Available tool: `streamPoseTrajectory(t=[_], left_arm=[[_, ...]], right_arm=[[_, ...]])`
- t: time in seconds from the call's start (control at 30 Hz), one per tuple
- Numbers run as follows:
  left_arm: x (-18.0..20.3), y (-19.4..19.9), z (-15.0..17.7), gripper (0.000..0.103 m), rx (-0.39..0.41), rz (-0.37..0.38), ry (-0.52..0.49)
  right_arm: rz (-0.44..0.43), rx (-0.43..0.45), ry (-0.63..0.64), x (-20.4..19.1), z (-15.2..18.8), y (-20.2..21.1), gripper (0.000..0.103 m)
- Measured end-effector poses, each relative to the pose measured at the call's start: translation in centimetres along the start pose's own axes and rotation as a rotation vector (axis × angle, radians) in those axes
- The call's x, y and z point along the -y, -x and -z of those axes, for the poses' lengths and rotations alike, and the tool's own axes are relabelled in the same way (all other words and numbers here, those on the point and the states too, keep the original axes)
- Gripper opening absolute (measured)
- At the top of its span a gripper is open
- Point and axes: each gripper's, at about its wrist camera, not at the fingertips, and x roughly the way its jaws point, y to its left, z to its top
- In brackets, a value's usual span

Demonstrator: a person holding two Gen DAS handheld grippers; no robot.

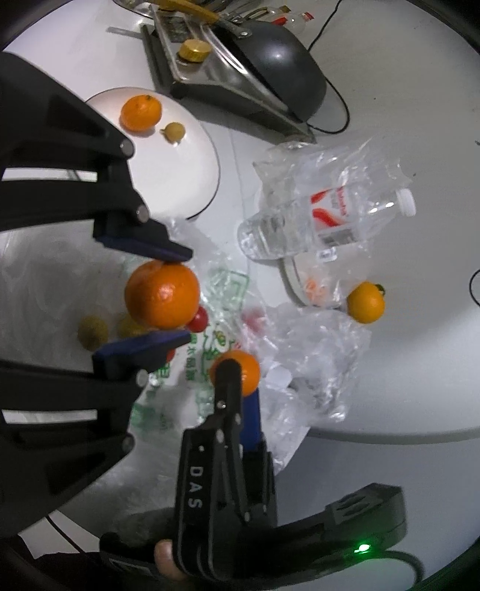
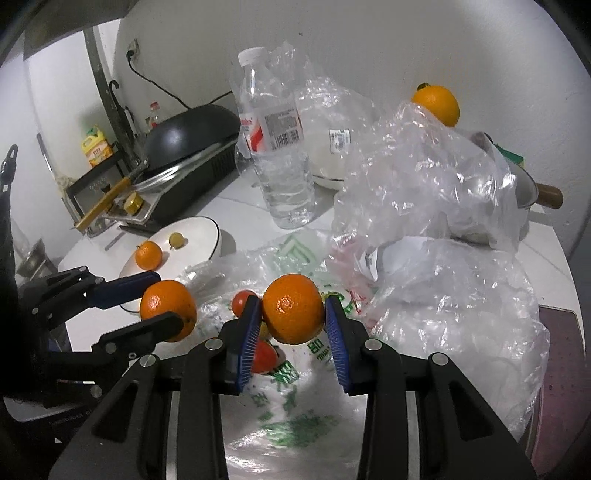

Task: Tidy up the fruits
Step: 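Carry the orange in the left gripper to the plate while the right gripper carries its orange there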

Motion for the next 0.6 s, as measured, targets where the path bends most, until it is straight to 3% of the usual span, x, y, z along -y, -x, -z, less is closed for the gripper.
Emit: streamPoseTrajectory(t=[0.3,0.6], left_arm=[[-1.3,1.8,-1.1,0.039,0.056,-0.018,0.006],[-3.1,3.3,-0.3,0.039,0.074,-0.039,0.018]], right_arm=[[-0.002,0.037,0.028,-1.7,-1.6,0.7,0.038],[0.000,0.057,0.037,-3.5,-2.3,0.7,0.038]])
